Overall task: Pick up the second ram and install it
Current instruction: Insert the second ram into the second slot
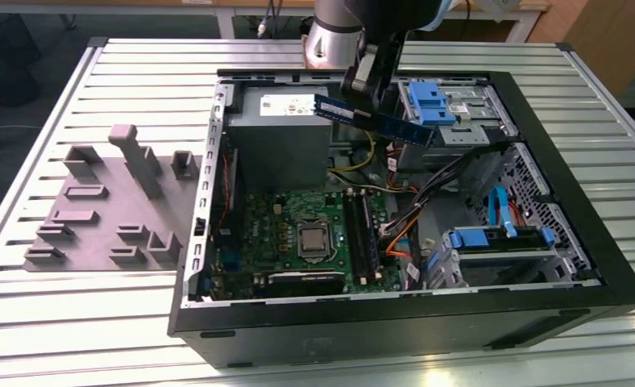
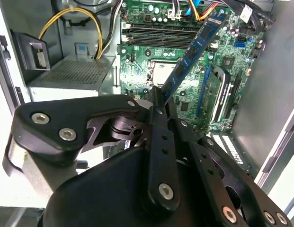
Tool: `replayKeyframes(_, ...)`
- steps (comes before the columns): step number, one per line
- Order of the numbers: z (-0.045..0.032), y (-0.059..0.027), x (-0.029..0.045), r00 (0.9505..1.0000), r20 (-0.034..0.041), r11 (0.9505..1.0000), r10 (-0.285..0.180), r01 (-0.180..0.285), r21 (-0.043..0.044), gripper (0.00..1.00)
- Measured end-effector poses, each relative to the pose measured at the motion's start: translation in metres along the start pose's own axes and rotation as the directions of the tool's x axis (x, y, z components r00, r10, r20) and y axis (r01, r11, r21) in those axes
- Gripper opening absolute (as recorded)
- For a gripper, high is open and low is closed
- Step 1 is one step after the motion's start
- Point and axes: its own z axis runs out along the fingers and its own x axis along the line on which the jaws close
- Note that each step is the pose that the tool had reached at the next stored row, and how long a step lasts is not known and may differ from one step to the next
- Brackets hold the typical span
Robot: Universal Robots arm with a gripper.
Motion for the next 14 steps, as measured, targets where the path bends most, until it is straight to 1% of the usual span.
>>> replayKeyframes(4,0.0002,0.0,0.0,0.9993,0.0006,0.9993,0.039,-0.039,0.0001,0.14)
replayKeyframes(7,0.0004,0.0,0.0,0.9977,0.001,0.9977,0.068,-0.068,0.0002,0.14)
replayKeyframes(11,0.0005,0.0,0.0,0.9942,0.0015,0.9942,0.107,-0.107,0.0005,0.14)
replayKeyframes(14,0.0007,0.0,0.0,0.9906,0.0018,0.9906,0.137,-0.137,0.0007,0.14)
